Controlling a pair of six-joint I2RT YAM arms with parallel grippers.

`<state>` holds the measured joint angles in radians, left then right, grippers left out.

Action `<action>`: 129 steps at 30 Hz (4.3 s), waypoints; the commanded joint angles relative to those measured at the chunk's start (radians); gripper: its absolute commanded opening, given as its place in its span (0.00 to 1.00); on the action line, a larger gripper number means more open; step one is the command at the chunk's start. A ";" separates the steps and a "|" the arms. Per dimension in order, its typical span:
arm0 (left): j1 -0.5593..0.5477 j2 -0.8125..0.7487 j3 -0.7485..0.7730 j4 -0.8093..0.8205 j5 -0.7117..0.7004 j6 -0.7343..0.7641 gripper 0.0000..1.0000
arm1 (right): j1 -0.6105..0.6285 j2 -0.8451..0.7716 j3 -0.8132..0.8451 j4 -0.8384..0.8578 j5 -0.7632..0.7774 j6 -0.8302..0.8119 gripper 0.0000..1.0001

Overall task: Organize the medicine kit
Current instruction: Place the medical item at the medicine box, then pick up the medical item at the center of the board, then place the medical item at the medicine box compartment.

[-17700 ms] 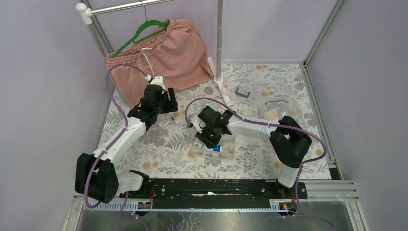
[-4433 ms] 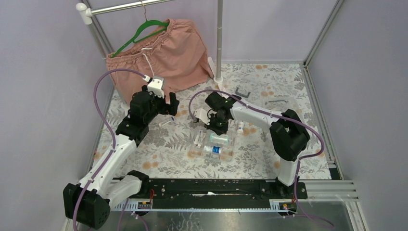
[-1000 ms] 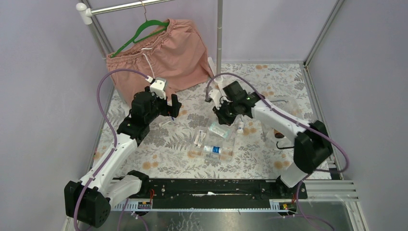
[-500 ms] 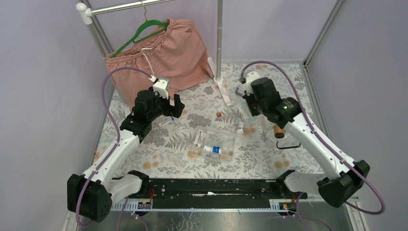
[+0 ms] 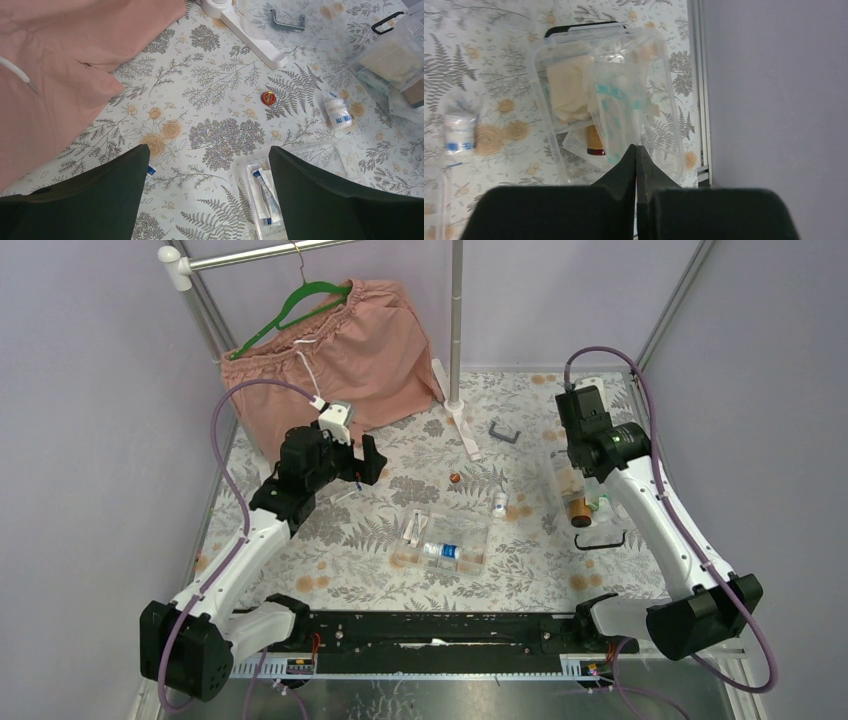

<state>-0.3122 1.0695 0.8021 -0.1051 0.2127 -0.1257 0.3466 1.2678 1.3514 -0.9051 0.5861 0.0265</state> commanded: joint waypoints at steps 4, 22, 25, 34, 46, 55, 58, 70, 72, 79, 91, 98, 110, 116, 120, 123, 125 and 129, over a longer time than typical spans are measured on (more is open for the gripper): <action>0.007 -0.028 0.009 0.061 -0.009 -0.007 0.98 | -0.026 0.047 0.012 -0.030 0.119 -0.022 0.00; 0.007 -0.043 -0.009 0.056 -0.010 -0.009 0.98 | -0.071 0.112 -0.027 -0.041 0.100 -0.033 0.45; 0.007 -0.052 -0.018 0.059 -0.017 -0.011 0.98 | -0.070 0.092 0.025 -0.016 0.116 -0.033 0.49; 0.007 -0.062 -0.016 0.054 -0.107 -0.072 0.98 | -0.070 0.022 0.033 0.181 -0.567 0.175 0.52; 0.009 -0.037 0.012 -0.071 -0.290 -0.170 0.99 | 0.061 0.068 -0.144 0.351 -0.648 0.403 0.57; 0.010 -0.022 -0.014 -0.063 -0.312 -0.206 0.99 | 0.132 0.175 -0.186 0.361 -0.538 0.390 0.64; 0.012 -0.007 -0.010 -0.075 -0.331 -0.214 0.99 | 0.134 0.200 -0.194 0.375 -0.555 0.387 0.64; 0.024 -0.002 -0.018 -0.077 -0.354 -0.224 0.99 | 0.138 0.344 -0.244 0.377 -0.477 0.401 0.67; 0.024 -0.002 -0.020 -0.075 -0.349 -0.224 0.99 | 0.137 0.366 -0.255 0.398 -0.479 0.410 0.67; 0.024 -0.004 -0.023 -0.074 -0.344 -0.224 0.99 | 0.137 0.453 -0.269 0.424 -0.469 0.408 0.64; 0.024 0.000 -0.022 -0.071 -0.337 -0.221 0.99 | 0.153 0.471 -0.274 0.444 -0.416 0.348 0.39; 0.024 0.001 -0.021 -0.070 -0.335 -0.220 0.99 | 0.241 0.355 -0.262 0.510 -0.490 0.146 0.23; 0.025 -0.009 -0.023 -0.073 -0.346 -0.215 0.99 | 0.434 0.259 -0.277 0.592 -0.785 -0.255 0.22; 0.024 -0.019 -0.026 -0.074 -0.355 -0.212 0.99 | 0.478 0.332 -0.261 0.515 -0.764 -0.426 0.22; 0.025 -0.023 -0.026 -0.074 -0.357 -0.211 0.99 | 0.494 0.335 -0.284 0.536 -0.763 -0.523 0.24; 0.024 -0.024 -0.026 -0.075 -0.358 -0.210 0.99 | 0.500 0.350 -0.281 0.531 -0.742 -0.552 0.24; 0.024 -0.023 -0.026 -0.074 -0.358 -0.210 0.99 | 0.501 0.364 -0.275 0.528 -0.731 -0.559 0.26; 0.024 -0.022 -0.026 -0.076 -0.356 -0.209 0.99 | 0.508 0.388 -0.278 0.532 -0.723 -0.579 0.28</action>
<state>-0.2943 1.0607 0.7895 -0.1902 -0.1188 -0.3416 0.8391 1.6260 1.0626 -0.3729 -0.1509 -0.4950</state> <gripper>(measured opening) 0.986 0.288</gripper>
